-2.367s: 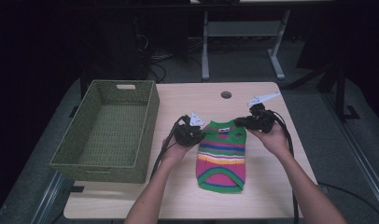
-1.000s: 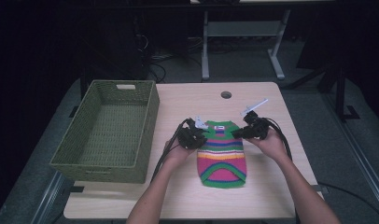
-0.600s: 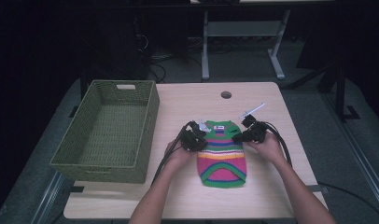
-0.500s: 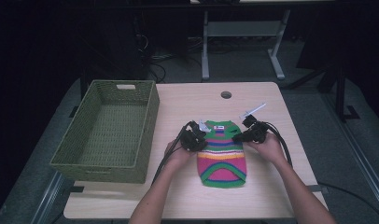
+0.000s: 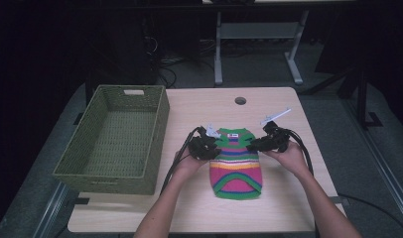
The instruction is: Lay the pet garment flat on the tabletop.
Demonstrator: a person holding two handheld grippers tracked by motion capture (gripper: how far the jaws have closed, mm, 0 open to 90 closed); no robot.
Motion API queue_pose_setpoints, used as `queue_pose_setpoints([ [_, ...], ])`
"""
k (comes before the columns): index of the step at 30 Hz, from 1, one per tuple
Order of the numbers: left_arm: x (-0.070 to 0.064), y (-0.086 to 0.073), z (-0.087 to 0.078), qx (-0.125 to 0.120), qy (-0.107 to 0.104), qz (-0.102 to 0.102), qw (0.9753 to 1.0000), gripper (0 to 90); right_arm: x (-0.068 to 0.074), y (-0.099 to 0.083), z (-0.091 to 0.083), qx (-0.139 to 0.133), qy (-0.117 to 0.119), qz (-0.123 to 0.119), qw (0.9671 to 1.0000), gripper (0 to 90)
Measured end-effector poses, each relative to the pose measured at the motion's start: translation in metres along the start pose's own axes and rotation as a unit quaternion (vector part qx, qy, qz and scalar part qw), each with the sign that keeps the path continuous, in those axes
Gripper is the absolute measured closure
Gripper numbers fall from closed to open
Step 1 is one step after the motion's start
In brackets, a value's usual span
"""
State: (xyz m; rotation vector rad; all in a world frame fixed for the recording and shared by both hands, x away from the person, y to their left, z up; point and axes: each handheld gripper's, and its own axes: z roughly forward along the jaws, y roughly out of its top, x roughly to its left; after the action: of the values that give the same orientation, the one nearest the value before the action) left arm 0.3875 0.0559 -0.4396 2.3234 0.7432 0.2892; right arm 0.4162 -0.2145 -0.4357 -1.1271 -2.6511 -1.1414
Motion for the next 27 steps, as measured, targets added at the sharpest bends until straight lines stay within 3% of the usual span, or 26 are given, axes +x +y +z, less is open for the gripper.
queue_pose_setpoints([
  [4,-0.002,-0.001,-0.005,-0.006,-0.014,-0.005,0.9999,66.3,0.0,-0.002,-0.007,-0.022,0.019,0.0,0.9996,56.4],
  [13,-0.004,-0.003,-0.016,-0.022,-0.037,-0.01,0.999,62.4,0.0,-0.008,-0.018,-0.02,0.038,-0.003,0.9991,49.7],
  [19,-0.004,-0.007,-0.023,-0.043,-0.053,-0.035,0.997,54.1,0.001,-0.011,-0.025,-0.037,0.052,-0.007,0.9979,47.1],
  [27,-0.009,-0.015,-0.029,-0.046,-0.058,-0.024,0.9969,49.6,0.001,-0.02,-0.029,-0.038,0.048,-0.008,0.9981,43.1],
])
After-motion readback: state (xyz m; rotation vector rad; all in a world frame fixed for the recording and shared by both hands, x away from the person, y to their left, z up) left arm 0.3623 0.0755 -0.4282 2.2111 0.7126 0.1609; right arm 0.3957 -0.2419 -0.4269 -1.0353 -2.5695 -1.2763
